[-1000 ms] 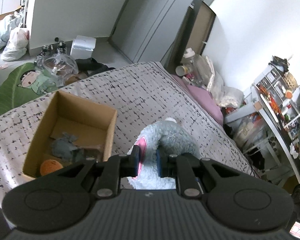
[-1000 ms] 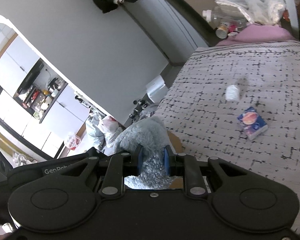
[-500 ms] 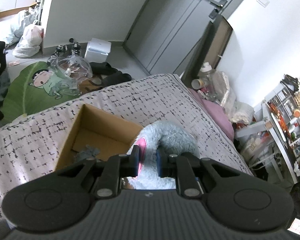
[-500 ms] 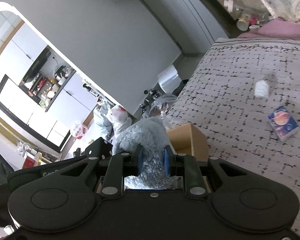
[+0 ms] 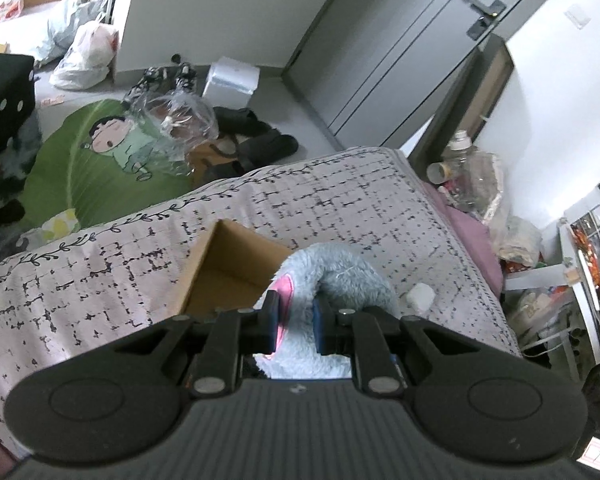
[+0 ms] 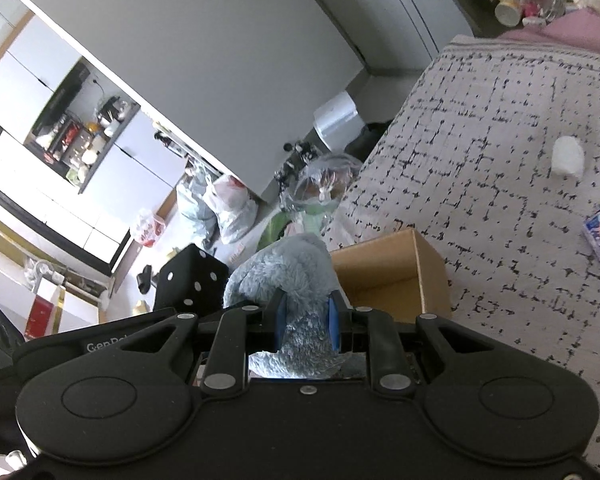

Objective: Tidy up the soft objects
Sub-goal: 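Carry the grey plush with both tools over the box and open both tools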

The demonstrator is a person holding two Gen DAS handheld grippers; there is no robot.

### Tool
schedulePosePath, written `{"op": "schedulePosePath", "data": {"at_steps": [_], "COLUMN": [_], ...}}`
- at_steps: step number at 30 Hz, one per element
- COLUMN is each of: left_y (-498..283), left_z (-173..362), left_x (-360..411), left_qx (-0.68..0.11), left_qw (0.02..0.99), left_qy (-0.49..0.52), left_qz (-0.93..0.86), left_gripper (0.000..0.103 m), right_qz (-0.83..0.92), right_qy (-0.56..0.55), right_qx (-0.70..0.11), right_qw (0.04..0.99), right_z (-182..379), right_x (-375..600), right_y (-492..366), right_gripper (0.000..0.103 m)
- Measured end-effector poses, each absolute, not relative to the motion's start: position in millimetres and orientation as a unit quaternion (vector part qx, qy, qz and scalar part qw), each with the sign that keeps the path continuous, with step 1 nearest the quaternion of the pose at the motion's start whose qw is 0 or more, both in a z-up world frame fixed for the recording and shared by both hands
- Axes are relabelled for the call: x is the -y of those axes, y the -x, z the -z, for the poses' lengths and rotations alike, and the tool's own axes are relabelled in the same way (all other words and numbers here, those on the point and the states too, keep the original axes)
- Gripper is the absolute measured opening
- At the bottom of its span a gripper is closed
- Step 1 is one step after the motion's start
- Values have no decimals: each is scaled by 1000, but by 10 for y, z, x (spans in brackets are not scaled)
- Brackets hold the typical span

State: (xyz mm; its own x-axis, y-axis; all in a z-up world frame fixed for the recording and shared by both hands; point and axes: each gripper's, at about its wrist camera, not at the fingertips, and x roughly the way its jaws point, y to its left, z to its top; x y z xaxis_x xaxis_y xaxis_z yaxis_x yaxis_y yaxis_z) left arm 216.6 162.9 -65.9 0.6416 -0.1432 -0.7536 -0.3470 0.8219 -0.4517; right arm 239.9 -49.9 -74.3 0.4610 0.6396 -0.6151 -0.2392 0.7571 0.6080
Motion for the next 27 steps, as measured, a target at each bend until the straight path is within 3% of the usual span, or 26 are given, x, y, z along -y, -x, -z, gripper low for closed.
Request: {"op": "schedulePosePath", "data": {"at_steps": [17,22,24,27], "left_y": [-2574,-2611,-2607,-2599], "left_z": [1179,1182,1139,1051], "left_x": [-1920,-1924,-1943,-1965], "left_qx": [-490,-494,-490,-485], "left_qw": [817,818,821,823], "left_qy": [293,277,274,273], "left_qz": [-86,-97,-106,-111], "left_gripper": [16,17,20,20], "right_qz": [-242,-234,-228,-228], "right_qy": [-209,-222,-220,-221], "right_qx": [-510,-517,-519,-516], "right_qw": [798,793,794,795], "right_z": [1240,1318,1308,1263], "right_x": [147,177,209,276], "right_y": [-2753,-2775,-2772,-2753], "right_gripper": [22,30,39,41]}}
